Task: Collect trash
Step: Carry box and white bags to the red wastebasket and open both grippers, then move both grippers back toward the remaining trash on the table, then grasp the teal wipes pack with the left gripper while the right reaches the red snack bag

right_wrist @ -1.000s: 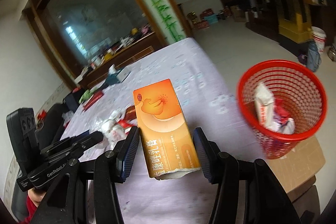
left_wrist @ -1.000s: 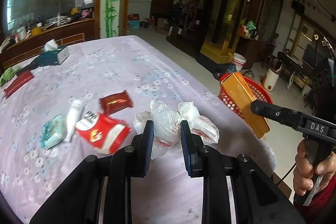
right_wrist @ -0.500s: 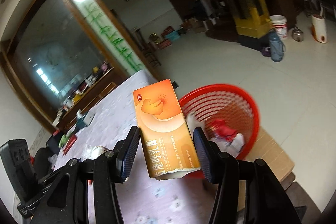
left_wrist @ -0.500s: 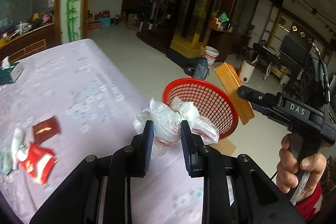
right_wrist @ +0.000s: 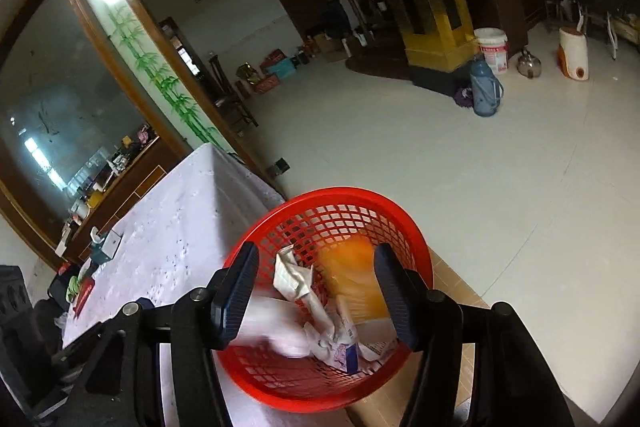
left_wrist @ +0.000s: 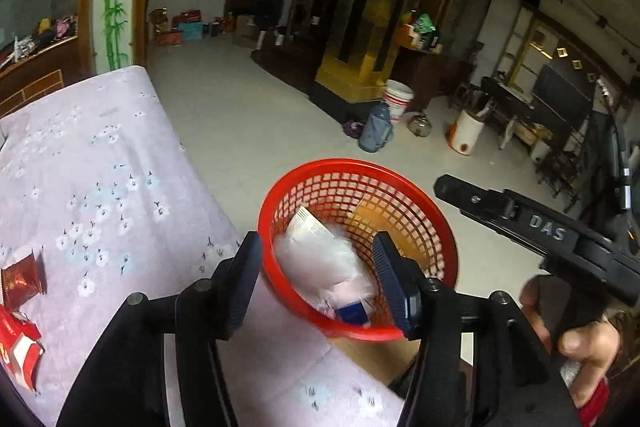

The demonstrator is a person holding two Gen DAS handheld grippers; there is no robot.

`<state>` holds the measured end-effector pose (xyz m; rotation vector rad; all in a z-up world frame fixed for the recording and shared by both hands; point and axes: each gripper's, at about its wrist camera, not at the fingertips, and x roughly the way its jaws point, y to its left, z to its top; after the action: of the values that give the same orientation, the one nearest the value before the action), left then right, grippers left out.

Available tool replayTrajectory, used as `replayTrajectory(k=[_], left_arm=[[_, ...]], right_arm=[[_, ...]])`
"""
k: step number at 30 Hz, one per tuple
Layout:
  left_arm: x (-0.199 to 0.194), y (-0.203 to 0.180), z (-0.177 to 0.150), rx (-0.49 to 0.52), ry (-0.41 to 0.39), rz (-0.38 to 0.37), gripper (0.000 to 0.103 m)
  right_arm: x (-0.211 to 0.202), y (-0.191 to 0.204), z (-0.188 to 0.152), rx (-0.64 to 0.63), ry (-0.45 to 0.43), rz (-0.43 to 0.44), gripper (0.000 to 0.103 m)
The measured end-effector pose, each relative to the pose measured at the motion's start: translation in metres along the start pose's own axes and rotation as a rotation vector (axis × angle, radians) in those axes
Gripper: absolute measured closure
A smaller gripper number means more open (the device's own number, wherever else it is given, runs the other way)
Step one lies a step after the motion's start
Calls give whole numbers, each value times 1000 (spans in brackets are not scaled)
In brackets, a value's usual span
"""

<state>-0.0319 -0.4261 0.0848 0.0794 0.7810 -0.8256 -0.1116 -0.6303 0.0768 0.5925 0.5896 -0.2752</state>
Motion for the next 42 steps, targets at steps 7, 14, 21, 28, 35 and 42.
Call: replayTrajectory(k=[7,14,21,28,35,42], left_arm=[[-66,33,-25,-6,-33,98,44],[-138,77,-62,-26,-80,213,40],[-194,139,-104,-93,-102,307,40],[-231,197,-145,-220,-106,376,40],[-255,227,-162,-247,-111,442,40],[-259,256,-160,-236,-91,474,35]], right_arm=[[-27,47,-29,-98,14,119,39],[-26,121,-74,-202,136,288,38],[-15,184,-121,-338,248,362,38],[-1,227,-158,-437,329,377,38],[9,269,-182,-556,378,374,35],[41,315,-188,-689,413,366,24]])
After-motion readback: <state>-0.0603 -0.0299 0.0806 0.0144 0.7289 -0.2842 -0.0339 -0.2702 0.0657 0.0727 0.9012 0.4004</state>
